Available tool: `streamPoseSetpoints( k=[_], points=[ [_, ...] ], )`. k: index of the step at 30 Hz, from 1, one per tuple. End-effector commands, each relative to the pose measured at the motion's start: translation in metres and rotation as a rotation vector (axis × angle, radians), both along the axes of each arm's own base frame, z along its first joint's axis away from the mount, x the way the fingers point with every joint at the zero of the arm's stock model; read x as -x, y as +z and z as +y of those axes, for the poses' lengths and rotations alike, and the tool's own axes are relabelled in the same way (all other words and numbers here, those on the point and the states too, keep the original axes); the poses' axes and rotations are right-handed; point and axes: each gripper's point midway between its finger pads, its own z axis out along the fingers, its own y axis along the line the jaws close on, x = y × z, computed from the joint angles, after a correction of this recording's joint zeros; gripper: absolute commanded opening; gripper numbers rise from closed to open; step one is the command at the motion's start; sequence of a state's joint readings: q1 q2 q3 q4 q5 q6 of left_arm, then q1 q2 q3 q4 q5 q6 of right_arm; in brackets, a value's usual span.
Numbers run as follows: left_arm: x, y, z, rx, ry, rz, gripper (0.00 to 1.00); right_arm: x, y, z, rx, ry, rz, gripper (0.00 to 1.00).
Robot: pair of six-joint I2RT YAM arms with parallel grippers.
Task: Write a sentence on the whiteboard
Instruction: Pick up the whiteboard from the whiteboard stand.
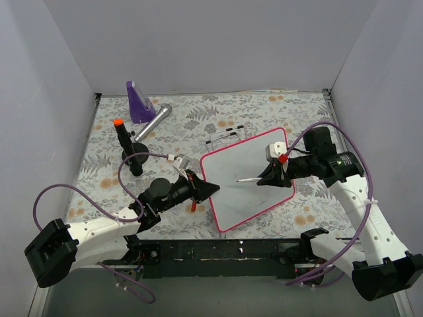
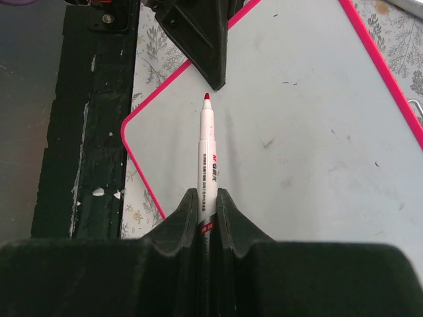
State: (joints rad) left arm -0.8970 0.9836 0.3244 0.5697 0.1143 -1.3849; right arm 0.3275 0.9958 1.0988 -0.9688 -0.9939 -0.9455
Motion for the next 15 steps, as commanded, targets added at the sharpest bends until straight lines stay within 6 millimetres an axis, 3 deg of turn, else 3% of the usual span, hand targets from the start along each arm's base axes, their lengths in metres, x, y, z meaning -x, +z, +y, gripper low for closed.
streamPoseSetpoints(
  k=[1,15],
  points=[
    [0.0002,0.0515,0.0003,0.147,0.005,-0.117,0.00,0.0034,0.0045,0.0019,-0.025,0.020,-0.013,0.01],
    [0.0017,0.0502,0.0009,0.144,0.004,-0.115,0.00,-0.0024,0.0094,0.0055,-0.031,0.028,-0.006,0.01]
  ],
)
